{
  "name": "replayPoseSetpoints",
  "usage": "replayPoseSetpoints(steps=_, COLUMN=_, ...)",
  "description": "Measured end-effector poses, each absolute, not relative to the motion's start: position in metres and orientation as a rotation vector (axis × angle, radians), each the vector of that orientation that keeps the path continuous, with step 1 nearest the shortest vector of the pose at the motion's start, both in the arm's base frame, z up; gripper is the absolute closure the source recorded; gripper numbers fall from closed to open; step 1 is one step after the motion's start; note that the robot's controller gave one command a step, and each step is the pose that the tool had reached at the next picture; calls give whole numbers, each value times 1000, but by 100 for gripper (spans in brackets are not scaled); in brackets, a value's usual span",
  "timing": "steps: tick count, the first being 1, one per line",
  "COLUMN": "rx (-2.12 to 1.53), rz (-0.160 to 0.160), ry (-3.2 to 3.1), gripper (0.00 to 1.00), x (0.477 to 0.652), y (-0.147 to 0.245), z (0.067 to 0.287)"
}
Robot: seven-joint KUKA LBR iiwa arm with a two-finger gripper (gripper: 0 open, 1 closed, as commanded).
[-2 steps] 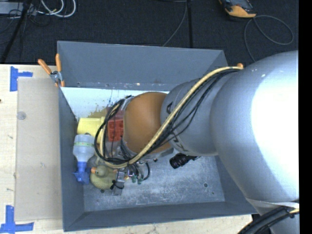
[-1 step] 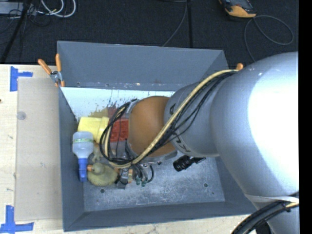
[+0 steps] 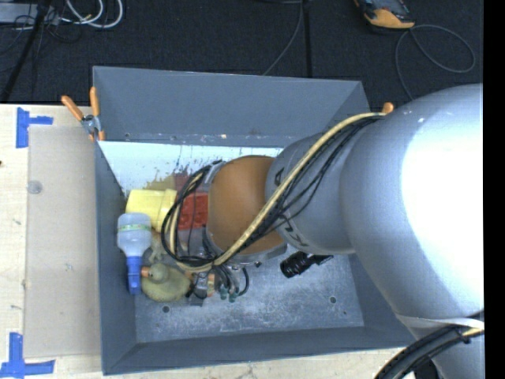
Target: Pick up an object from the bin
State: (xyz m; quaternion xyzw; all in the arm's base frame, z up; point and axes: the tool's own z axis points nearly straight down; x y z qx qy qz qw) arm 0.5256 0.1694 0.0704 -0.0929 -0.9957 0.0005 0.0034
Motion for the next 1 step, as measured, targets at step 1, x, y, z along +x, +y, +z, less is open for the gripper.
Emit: replayPoseSetpoints(steps=1, rx=-291, rz=5, ry=-3115, gripper=100, x=524, y=169, z=74)
